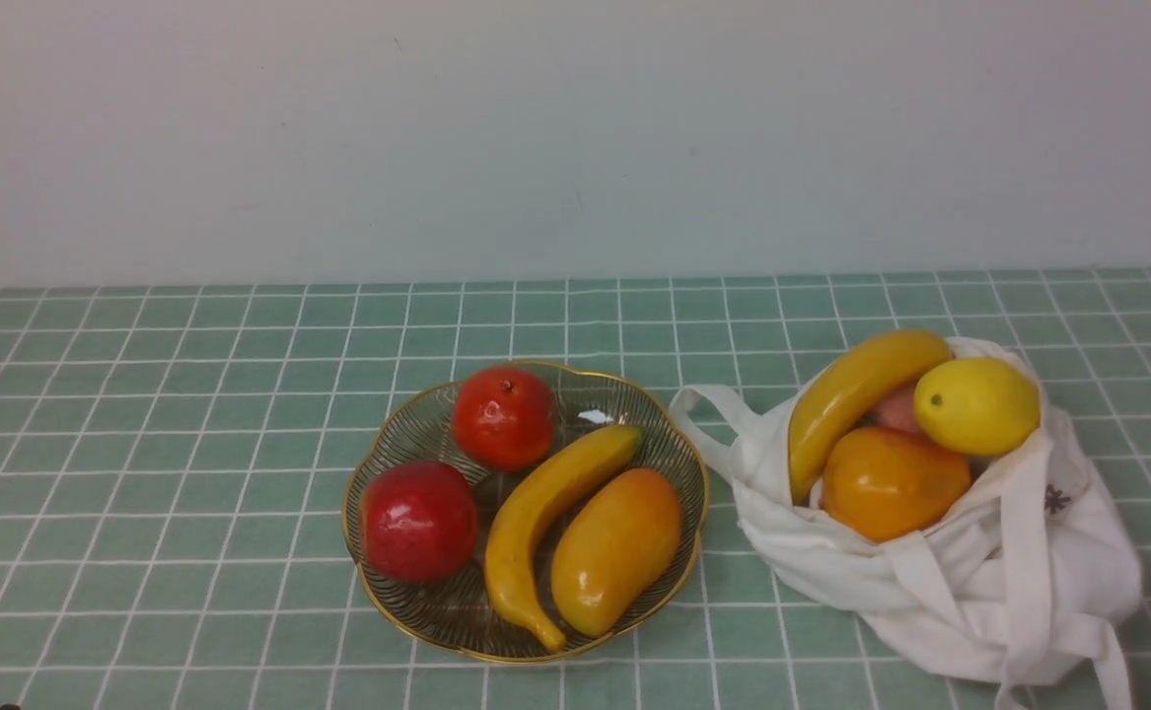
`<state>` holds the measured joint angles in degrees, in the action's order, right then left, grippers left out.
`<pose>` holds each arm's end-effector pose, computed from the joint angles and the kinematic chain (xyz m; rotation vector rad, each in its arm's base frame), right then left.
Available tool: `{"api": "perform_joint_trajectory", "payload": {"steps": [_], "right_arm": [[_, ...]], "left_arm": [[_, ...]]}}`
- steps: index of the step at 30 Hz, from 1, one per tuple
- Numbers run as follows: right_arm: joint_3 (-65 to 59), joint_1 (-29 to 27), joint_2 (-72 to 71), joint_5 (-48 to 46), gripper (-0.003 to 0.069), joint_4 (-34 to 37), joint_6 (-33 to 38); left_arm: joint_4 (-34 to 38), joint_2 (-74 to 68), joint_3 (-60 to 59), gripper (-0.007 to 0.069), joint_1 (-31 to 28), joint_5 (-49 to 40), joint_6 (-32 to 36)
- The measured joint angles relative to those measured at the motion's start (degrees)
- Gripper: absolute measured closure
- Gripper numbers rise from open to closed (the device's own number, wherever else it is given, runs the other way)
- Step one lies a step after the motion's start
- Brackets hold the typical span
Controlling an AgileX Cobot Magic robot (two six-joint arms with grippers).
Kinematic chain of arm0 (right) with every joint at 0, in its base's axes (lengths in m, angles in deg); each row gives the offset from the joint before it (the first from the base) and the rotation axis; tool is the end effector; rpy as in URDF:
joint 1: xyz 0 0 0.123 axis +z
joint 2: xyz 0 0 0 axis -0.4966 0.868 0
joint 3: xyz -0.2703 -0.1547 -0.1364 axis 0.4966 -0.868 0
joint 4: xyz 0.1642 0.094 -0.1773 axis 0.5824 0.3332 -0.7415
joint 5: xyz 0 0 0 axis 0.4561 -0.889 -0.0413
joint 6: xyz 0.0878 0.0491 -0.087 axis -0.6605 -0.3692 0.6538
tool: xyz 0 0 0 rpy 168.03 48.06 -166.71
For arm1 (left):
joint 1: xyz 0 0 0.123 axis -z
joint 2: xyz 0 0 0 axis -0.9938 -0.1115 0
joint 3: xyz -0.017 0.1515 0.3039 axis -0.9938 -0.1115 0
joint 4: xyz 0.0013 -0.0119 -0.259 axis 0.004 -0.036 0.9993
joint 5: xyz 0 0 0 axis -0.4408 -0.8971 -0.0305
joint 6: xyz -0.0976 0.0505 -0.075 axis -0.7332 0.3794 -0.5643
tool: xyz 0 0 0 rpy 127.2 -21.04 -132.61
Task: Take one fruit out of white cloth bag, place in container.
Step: 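Reach into the cloth bag and grasp the lemon with the right gripper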
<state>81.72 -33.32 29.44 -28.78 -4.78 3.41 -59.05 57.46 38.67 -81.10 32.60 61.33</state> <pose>0.0445 -0.0038 0.1588 0.1102 1.8697 -0.0159 0.0447 -0.0006 0.1566 0.0456 1.8817 -0.0115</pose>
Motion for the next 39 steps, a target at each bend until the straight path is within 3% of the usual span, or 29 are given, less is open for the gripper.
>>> {"api": "perform_joint_trajectory", "payload": {"steps": [11,14,15,18,21,28,34,37,39], "right_arm": [[0.0,0.0,0.0,0.5,0.0673,0.9,-0.4],[-0.4,0.0,0.0,4.6,0.0673,10.5,-4.6],[-0.4,0.0,0.0,4.6,0.0673,10.5,-4.6],[-0.4,0.0,0.0,11.6,0.0673,24.5,-9.7],[-0.4,0.0,0.0,16.6,0.0673,30.6,-10.4],[-0.4,0.0,0.0,19.0,0.0673,32.6,-4.9],[1.4,0.0,0.0,24.6,0.0673,36.0,-4.5],[6.9,0.0,0.5,22.7,0.0673,33.8,-3.7],[16.6,0.0,4.5,16.9,0.0673,28.2,-1.6]], "left_arm": [[0.0,0.0,0.0,0.0632,0.0,0.0,0.0],[0.0,0.0,0.0,0.0632,0.0,0.0,0.0],[0.0,0.0,0.0,0.0632,0.0,0.0,0.0],[0.0,0.0,0.0,0.0632,0.0,0.0,0.0],[0.0,0.0,0.0,0.0632,0.0,0.0,0.0],[0.0,0.0,0.0,0.0632,0.0,0.0,0.0],[0.0,0.0,0.0,0.0632,0.0,0.0,0.0],[0.0,0.0,0.0,0.0632,0.0,0.0,0.0],[0.0,0.0,0.0,0.0632,0.0,0.0,0.0]]}}
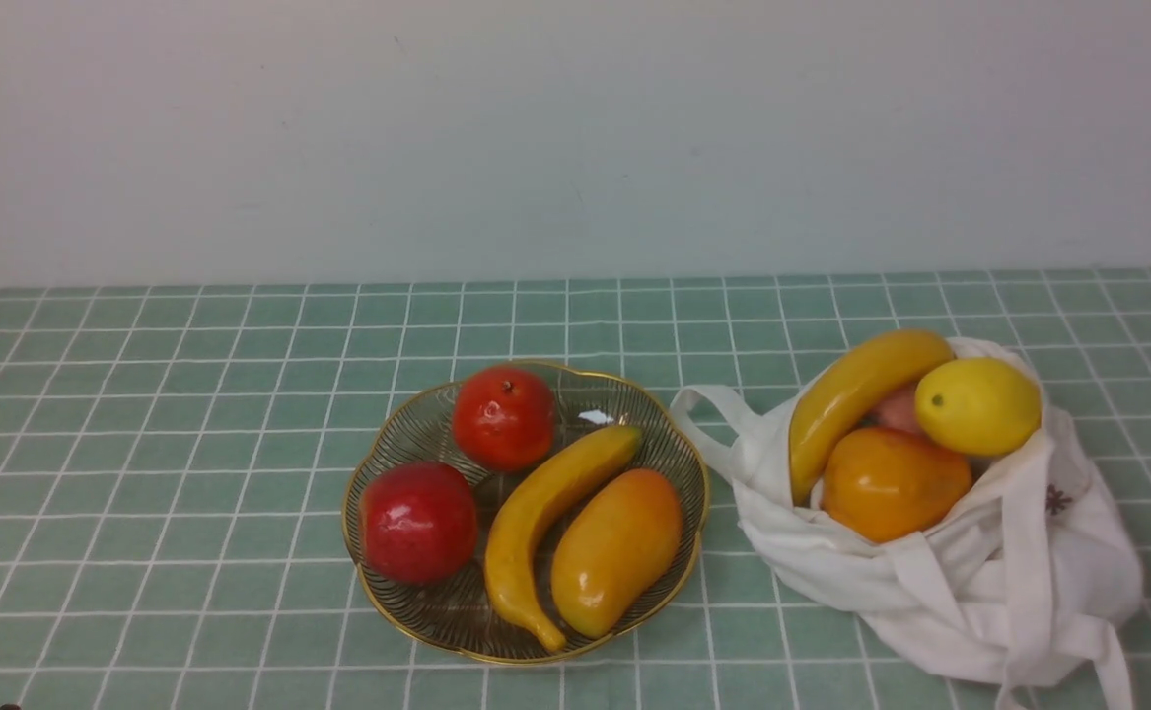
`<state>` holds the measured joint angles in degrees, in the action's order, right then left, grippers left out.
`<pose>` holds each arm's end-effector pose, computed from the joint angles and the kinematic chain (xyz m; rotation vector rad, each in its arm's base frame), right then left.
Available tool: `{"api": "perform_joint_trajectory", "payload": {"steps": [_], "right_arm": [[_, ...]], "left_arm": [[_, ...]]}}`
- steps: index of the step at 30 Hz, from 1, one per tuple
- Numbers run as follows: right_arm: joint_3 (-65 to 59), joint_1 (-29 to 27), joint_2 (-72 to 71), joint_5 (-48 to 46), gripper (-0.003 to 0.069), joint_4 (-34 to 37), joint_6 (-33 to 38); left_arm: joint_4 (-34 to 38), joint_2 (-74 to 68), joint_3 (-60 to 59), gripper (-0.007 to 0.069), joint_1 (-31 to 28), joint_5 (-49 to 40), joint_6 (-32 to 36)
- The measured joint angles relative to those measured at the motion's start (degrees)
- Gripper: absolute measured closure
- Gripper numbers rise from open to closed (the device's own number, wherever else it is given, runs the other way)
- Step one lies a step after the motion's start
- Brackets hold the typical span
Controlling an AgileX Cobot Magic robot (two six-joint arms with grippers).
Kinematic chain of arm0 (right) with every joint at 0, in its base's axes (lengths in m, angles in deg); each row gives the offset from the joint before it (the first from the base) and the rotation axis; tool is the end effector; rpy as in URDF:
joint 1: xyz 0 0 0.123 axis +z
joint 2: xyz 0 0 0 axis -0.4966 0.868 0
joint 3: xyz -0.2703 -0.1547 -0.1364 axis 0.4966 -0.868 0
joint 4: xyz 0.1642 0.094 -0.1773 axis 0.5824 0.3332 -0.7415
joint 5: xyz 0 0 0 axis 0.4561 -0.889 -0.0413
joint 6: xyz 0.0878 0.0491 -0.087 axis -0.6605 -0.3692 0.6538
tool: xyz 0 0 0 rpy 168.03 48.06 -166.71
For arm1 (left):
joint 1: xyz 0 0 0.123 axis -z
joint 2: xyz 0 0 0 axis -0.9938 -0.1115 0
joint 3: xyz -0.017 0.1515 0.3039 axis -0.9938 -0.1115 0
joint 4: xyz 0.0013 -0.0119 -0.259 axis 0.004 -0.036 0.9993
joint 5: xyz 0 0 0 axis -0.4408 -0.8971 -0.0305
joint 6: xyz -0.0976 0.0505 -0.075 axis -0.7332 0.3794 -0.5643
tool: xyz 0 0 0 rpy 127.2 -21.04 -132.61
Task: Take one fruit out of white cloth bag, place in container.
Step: 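Reach into the cloth bag and grasp the lemon with the right gripper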
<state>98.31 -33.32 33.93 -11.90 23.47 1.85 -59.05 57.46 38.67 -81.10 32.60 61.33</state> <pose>0.0373 0.0029 0.3056 0.3934 1.3149 0.4505 0.0447 -0.0006 0.1566 0.0456 1.8817 -0.0115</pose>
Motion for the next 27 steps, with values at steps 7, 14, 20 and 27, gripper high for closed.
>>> {"api": "perform_joint_trajectory", "payload": {"steps": [7,14,20,27], "right_arm": [[23.7,0.0,21.3,-31.2,0.0673,-7.4,9.3],[42.6,0.0,49.7,-60.6,0.0673,-8.4,32.5],[48.9,3.8,66.5,-65.4,0.0673,-2.6,48.1],[52.5,11.6,76.0,-59.0,0.0664,-10.3,46.4]], "left_arm": [[0.0,0.0,0.0,0.0632,0.0,0.0,0.0],[0.0,0.0,0.0,0.0632,0.0,0.0,0.0],[0.0,0.0,0.0,0.0632,0.0,0.0,0.0],[0.0,0.0,0.0,0.0632,0.0,0.0,0.0]]}}
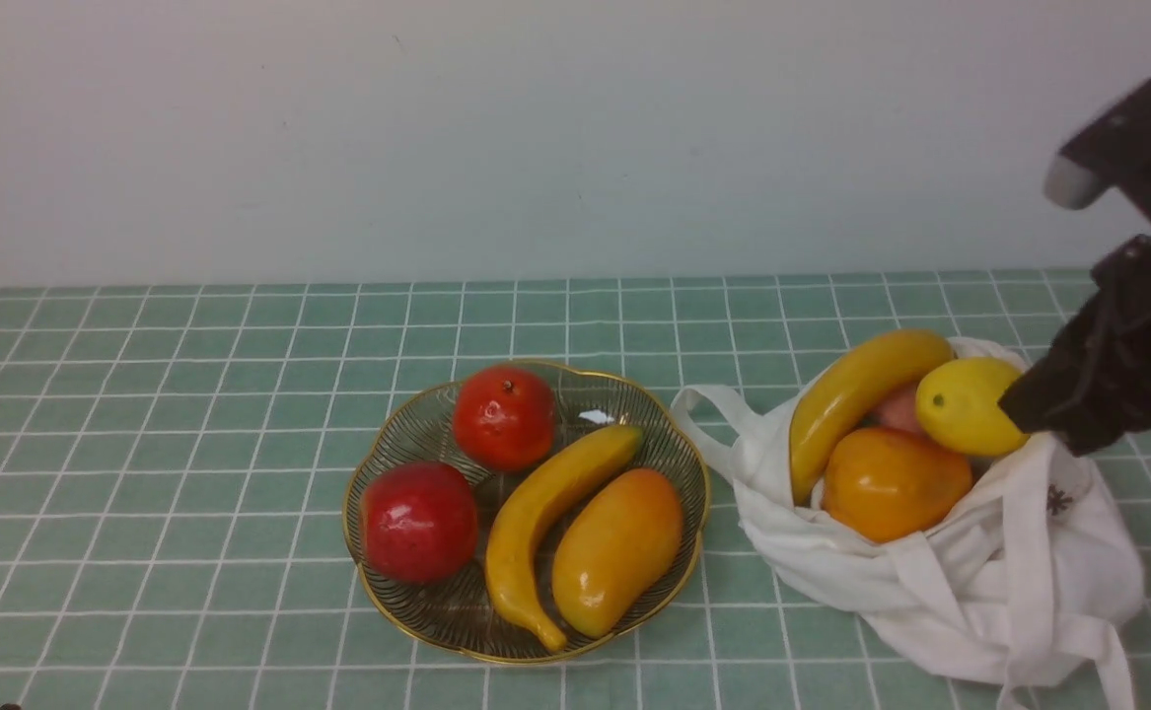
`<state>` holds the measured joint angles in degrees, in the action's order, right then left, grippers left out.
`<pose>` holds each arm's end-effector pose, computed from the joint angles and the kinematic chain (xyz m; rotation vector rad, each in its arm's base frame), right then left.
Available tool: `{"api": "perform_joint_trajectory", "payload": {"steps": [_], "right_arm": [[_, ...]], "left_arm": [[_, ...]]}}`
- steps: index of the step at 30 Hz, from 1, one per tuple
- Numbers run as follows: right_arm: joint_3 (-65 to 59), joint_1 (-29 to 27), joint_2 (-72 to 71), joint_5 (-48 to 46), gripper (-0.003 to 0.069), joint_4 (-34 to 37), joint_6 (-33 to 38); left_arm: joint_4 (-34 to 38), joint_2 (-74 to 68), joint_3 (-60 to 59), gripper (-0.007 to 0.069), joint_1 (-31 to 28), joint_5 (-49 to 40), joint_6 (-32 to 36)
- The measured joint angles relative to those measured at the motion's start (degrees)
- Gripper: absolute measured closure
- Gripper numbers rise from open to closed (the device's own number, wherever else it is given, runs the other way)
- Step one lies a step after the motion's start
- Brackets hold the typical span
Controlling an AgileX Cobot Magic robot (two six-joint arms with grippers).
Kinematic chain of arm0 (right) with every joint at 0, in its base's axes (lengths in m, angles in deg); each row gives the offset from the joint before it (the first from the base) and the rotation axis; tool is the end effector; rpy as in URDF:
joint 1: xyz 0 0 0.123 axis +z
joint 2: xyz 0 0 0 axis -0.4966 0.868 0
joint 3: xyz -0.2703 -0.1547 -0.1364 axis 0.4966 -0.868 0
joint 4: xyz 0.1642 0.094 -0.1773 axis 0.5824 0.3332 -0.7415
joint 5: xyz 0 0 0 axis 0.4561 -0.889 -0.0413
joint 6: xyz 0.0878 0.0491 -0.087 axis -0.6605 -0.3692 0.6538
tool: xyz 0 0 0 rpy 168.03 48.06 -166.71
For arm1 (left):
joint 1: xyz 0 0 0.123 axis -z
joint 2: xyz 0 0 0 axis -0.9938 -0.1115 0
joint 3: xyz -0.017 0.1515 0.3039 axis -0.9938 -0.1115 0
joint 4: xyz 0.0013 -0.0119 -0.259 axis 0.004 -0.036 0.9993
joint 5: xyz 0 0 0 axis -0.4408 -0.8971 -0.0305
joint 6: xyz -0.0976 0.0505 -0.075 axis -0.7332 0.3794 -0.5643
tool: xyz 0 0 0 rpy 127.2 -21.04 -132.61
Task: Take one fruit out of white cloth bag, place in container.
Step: 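Reach into the cloth bag and grasp the lemon with the right gripper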
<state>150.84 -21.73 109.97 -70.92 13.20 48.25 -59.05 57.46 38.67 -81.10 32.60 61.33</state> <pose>0.2738 0.0734 0.3314 -1.0241 2.5349 0.2445 0.0447 -0.0006 0.1566 0.0456 1.8817 -0.0115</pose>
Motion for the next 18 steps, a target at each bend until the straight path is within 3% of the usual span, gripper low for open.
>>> {"api": "perform_joint_trajectory", "payload": {"steps": [5,8,9,11,15,18], "right_arm": [[0.3,2.5,3.8,6.3,0.0568,-5.2,-0.1],[0.3,3.1,6.2,10.4,0.0418,-5.6,2.4],[0.3,3.1,6.4,10.6,0.0407,-5.6,2.8],[0.3,3.2,8.2,13.2,0.0251,-6.4,4.8],[0.3,3.2,10.2,16.0,0.0056,-9.9,5.9],[0.3,3.2,11.5,17.1,-0.0013,-12.1,5.9]], "left_arm": [[0.0,0.0,0.0,0.0632,0.0,0.0,0.0],[0.0,0.0,0.0,0.0632,0.0,0.0,0.0],[0.0,0.0,0.0,0.0632,0.0,0.0,0.0],[0.0,0.0,0.0,0.0632,0.0,0.0,0.0],[0.0,0.0,0.0,0.0632,0.0,0.0,0.0],[0.0,0.0,0.0,0.0632,0.0,0.0,0.0]]}}
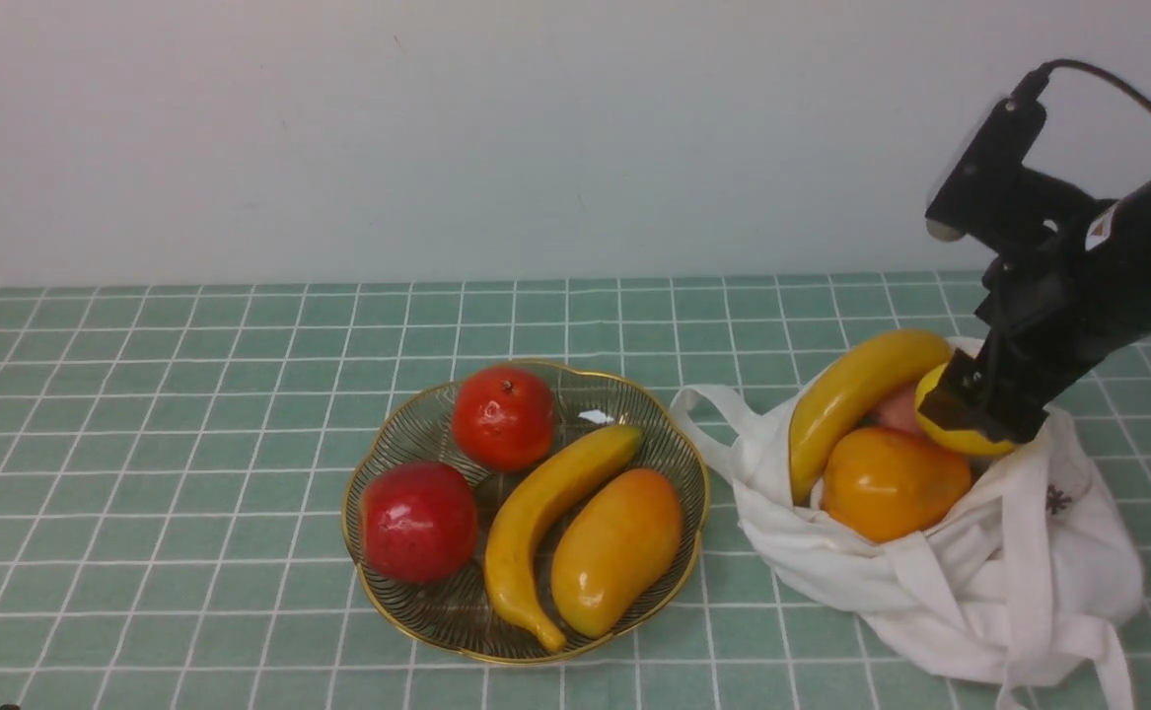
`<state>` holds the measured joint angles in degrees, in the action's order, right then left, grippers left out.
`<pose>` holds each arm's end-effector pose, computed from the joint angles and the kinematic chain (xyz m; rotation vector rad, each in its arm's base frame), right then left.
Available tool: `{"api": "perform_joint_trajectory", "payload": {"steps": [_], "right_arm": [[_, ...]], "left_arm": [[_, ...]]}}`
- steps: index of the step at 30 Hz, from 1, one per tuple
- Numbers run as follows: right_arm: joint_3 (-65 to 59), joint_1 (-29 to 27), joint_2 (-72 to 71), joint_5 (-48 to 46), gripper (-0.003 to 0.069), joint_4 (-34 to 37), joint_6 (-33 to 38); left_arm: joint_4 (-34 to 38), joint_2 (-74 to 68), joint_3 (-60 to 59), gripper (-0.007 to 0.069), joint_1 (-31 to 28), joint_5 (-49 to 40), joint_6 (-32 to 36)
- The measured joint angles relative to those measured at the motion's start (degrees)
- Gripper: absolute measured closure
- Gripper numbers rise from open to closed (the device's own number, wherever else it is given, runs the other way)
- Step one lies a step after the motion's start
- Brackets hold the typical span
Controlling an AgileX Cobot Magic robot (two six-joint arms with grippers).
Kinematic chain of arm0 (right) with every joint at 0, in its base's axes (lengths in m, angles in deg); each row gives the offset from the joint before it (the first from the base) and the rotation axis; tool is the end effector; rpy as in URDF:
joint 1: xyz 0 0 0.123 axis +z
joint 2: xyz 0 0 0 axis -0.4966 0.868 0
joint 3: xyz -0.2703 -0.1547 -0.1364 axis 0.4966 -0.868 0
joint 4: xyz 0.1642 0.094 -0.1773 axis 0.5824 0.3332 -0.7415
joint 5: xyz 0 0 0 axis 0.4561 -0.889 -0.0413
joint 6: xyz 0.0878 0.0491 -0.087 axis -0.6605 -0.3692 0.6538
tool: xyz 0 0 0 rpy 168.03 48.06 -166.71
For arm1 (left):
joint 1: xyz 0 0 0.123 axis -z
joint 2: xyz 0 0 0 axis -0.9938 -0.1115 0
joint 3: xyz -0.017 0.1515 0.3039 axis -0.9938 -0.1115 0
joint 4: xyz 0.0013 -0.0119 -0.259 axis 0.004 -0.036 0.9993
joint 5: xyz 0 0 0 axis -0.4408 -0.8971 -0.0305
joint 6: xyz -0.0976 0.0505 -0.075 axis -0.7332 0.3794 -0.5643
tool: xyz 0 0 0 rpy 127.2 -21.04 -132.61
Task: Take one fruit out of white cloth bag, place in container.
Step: 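Reach into the cloth bag and grasp the lemon with the right gripper, then move the lemon from the bag and place it in the dish with the right gripper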
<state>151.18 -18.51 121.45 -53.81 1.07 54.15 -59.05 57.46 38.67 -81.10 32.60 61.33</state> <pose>0.3465 0.0769 0.2796 -1.2597 2.3902 -0.0923 0.0447 -0.0006 0.1566 0.0456 1.8817 -0.0115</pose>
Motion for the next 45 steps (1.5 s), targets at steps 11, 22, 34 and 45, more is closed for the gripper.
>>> {"api": "perform_joint_trajectory", "payload": {"steps": [11,22,34,45], "right_arm": [[0.2,0.0,5.9,1.7,-0.0022,-1.4,0.2],[0.5,0.0,6.7,2.3,0.0245,-5.3,-1.1],[0.5,0.0,2.3,-1.9,0.0246,-3.9,-1.3],[0.4,0.5,-5.6,-1.9,0.0251,5.6,-1.4]], "left_arm": [[0.0,0.0,0.0,0.0632,0.0,0.0,0.0],[0.0,0.0,0.0,0.0632,0.0,0.0,0.0],[0.0,0.0,0.0,0.0632,0.0,0.0,0.0],[0.0,0.0,0.0,0.0632,0.0,0.0,0.0]]}}
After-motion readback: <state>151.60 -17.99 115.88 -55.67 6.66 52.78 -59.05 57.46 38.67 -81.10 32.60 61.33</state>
